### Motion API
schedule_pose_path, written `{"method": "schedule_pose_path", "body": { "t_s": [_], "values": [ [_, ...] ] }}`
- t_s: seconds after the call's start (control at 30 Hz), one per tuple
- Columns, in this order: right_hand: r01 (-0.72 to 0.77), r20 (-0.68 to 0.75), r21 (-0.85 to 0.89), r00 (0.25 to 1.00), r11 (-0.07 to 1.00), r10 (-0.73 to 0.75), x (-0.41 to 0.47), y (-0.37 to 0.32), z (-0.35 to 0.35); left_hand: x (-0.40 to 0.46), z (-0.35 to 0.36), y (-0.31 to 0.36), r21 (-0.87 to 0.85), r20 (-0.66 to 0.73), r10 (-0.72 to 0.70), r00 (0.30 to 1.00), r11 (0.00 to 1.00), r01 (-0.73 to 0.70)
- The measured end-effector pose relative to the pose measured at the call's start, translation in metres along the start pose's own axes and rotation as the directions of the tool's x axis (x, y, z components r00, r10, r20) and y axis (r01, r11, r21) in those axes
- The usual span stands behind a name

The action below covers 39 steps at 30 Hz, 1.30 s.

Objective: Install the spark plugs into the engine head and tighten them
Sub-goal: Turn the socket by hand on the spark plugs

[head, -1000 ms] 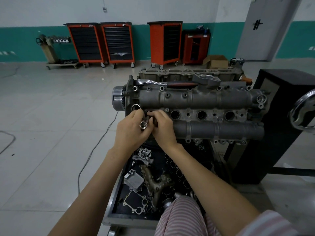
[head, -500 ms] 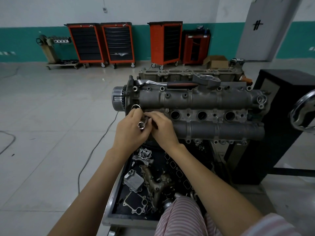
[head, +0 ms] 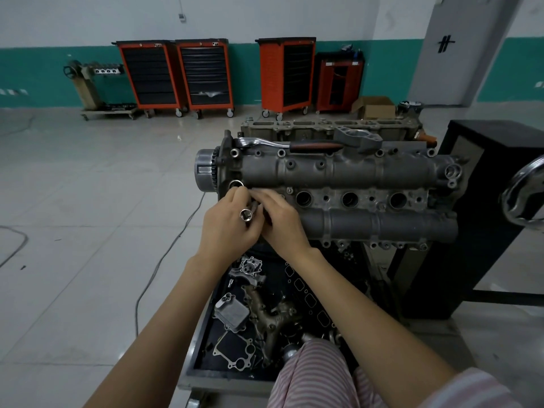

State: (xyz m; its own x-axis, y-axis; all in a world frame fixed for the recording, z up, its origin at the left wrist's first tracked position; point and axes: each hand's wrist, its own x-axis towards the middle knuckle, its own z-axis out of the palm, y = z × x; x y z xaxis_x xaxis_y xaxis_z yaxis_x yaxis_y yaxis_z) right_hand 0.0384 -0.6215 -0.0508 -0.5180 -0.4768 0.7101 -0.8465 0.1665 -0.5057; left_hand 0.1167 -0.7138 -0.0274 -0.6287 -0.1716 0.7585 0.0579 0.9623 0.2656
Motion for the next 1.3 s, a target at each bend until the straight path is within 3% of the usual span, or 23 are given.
{"method": "schedule_pose_path", "body": {
  "t_s": [0.13,0.23,0.37,0.5,0.57,0.7,0.8,0.97,1.1,1.3],
  "values": [
    [-0.127,-0.070,0.087,0.989,0.988,0.133,0.0025,-0.0020,0.0037,0.0032,-0.0003,0.0012,-0.025,0.000,-0.071,0.998,0.997,0.071],
    [-0.189,-0.103,0.091,0.975,0.978,0.198,0.0046,-0.0049,0.0071,0.0048,-0.0018,0.0037,-0.024,-0.040,-0.041,0.998,0.999,0.040],
    [-0.120,-0.136,0.032,0.983,0.992,0.124,0.0021,-0.0068,0.0077,0.0031,-0.0028,0.0024,-0.015,-0.049,0.004,0.999,1.000,-0.005],
    [0.004,-0.008,0.008,1.000,1.000,-0.004,-0.0004,-0.0004,0.0004,0.0014,-0.0028,-0.0024,-0.020,0.021,0.035,0.999,0.999,-0.034],
    [-0.009,0.018,0.018,1.000,1.000,0.008,0.0006,0.0017,-0.0001,0.0013,-0.0031,-0.0012,-0.024,0.030,0.025,0.999,0.999,-0.024],
    [-0.138,-0.088,0.111,0.985,0.984,0.148,0.0035,-0.0018,0.0051,0.0037,-0.0043,-0.0002,-0.062,0.036,-0.062,0.997,0.996,0.065],
    [-0.189,-0.126,0.127,0.971,0.974,0.205,0.0049,-0.0039,0.0074,0.0051,-0.0039,0.0027,-0.036,0.011,-0.028,1.000,0.999,0.028],
    [-0.107,-0.076,0.035,0.991,0.994,0.110,0.0015,-0.0039,0.0039,0.0019,-0.0038,-0.0005,-0.004,-0.022,0.039,0.999,0.999,-0.039],
    [-0.001,0.024,-0.030,1.000,1.000,0.001,0.0010,-0.0005,-0.0005,0.0010,-0.0041,-0.0010,-0.057,-0.007,-0.010,1.000,0.998,0.009],
    [-0.135,-0.114,0.088,0.983,0.987,0.145,0.0033,-0.0035,0.0046,0.0032,-0.0034,-0.0007,-0.063,0.013,-0.035,0.999,0.997,0.035]
  ]
}}
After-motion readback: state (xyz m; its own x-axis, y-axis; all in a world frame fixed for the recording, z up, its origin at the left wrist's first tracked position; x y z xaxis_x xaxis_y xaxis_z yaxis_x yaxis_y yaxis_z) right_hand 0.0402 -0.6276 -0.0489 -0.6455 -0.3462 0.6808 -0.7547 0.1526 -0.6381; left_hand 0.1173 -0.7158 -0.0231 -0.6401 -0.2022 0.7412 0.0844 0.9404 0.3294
